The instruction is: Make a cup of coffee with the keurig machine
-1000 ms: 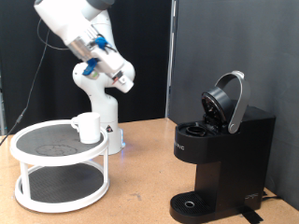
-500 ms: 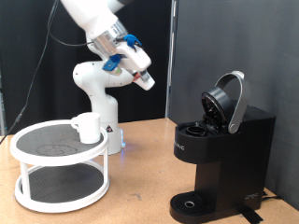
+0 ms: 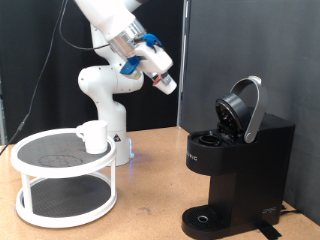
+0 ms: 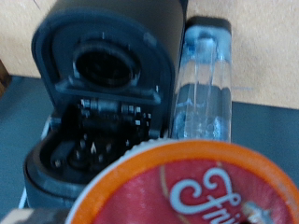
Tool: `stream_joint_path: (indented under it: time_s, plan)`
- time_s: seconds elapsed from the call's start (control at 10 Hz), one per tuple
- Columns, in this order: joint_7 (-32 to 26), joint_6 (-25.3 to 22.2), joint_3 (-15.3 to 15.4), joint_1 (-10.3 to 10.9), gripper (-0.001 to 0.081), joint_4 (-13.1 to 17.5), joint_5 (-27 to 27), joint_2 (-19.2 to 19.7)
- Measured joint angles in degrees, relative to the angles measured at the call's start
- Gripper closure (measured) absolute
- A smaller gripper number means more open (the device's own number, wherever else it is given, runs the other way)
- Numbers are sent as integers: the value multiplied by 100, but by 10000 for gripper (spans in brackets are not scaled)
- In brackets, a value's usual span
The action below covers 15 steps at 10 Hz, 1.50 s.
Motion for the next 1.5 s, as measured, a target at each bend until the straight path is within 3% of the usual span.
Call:
stream_joint_path:
  time_s: [0.5,1.0,1.3,1.5]
  plan:
    - [375,18,381,176,418,382,156,114]
    - [684,176,469,180,418,631,207,325]
    - [798,285,525,179,418,553,35,383]
    - [938,523,704,181,418,512,-197,632]
